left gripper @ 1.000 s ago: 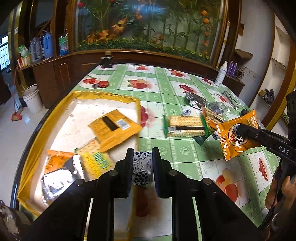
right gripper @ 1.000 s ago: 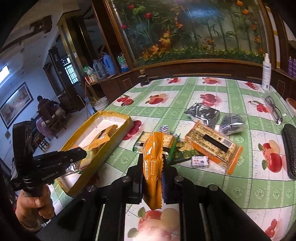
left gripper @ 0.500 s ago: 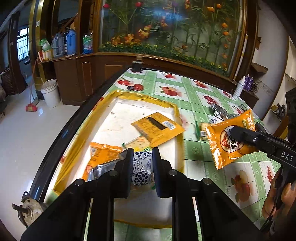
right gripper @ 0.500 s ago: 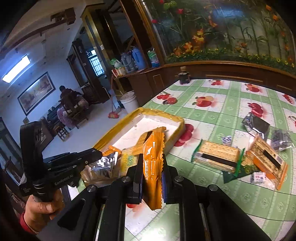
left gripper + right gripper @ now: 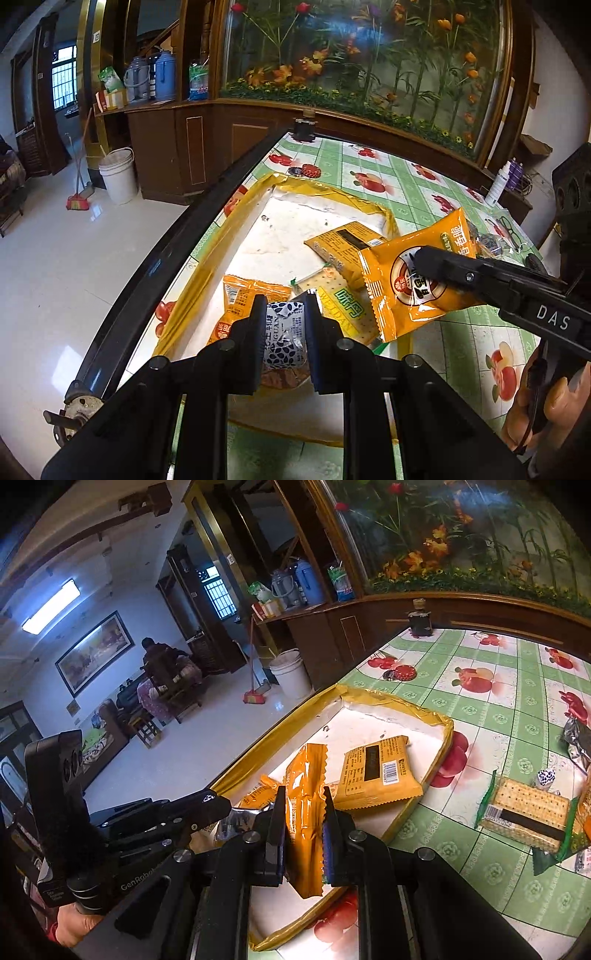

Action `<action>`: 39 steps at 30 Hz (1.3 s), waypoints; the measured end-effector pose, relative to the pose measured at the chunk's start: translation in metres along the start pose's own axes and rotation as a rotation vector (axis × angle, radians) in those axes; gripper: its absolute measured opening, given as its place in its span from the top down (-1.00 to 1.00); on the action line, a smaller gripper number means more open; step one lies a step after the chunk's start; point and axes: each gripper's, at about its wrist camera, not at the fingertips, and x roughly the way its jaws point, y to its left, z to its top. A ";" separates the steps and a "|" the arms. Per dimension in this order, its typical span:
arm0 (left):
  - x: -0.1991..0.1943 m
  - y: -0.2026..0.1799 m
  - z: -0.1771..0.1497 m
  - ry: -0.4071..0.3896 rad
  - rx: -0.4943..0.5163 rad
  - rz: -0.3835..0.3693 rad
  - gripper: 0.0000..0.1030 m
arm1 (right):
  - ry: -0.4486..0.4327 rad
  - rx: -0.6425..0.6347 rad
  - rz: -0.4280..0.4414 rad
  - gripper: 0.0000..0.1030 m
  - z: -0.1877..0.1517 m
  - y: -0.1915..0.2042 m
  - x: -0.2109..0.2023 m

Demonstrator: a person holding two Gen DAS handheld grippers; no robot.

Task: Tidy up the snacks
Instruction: 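Carry the cube and orange bag into the white tray and release both, then lift both open tools from the tray toward the remaining snacks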

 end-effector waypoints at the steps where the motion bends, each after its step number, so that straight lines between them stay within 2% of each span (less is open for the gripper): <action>1: 0.002 0.001 0.000 0.005 -0.003 0.003 0.67 | 0.003 0.001 -0.001 0.72 0.000 0.000 0.003; 15: 0.022 0.007 0.004 0.040 0.005 0.080 0.67 | 0.061 0.016 0.003 0.71 0.001 -0.007 0.043; 18: 0.023 0.009 0.005 0.044 -0.008 0.084 0.65 | 0.066 0.011 -0.005 0.65 0.001 -0.007 0.046; 19: 0.023 0.010 0.005 0.045 -0.012 0.086 0.61 | 0.070 0.011 -0.006 0.63 0.001 -0.007 0.046; 21: 0.023 0.010 0.006 0.046 -0.012 0.092 0.25 | 0.066 0.015 -0.007 0.47 0.001 -0.008 0.045; 22: 0.023 0.009 0.006 0.043 -0.010 0.098 -0.20 | 0.063 0.017 -0.013 0.29 0.001 -0.008 0.045; 23: 0.021 0.008 0.006 0.034 -0.006 0.102 -0.51 | 0.056 0.019 -0.017 0.00 0.001 -0.009 0.043; 25: 0.017 0.005 0.006 0.012 0.007 0.113 -0.54 | 0.035 0.023 -0.029 -0.21 0.002 -0.012 0.036; 28: 0.018 0.002 0.007 0.021 0.019 0.143 -0.54 | 0.012 0.031 -0.045 -0.21 0.003 -0.018 0.023; 31: 0.016 -0.001 0.007 0.021 0.015 0.138 -0.54 | -0.015 0.046 -0.070 -0.22 0.000 -0.027 0.002; 33: 0.015 -0.006 0.008 0.023 0.018 0.132 -0.54 | -0.034 0.059 -0.092 -0.26 -0.005 -0.037 -0.013; 35: 0.013 -0.014 0.009 0.022 0.027 0.127 -0.54 | -0.048 0.076 -0.121 -0.40 -0.012 -0.048 -0.029; 39: 0.009 -0.034 0.009 0.017 0.055 0.100 -0.54 | -0.073 0.117 -0.179 -0.45 -0.028 -0.075 -0.062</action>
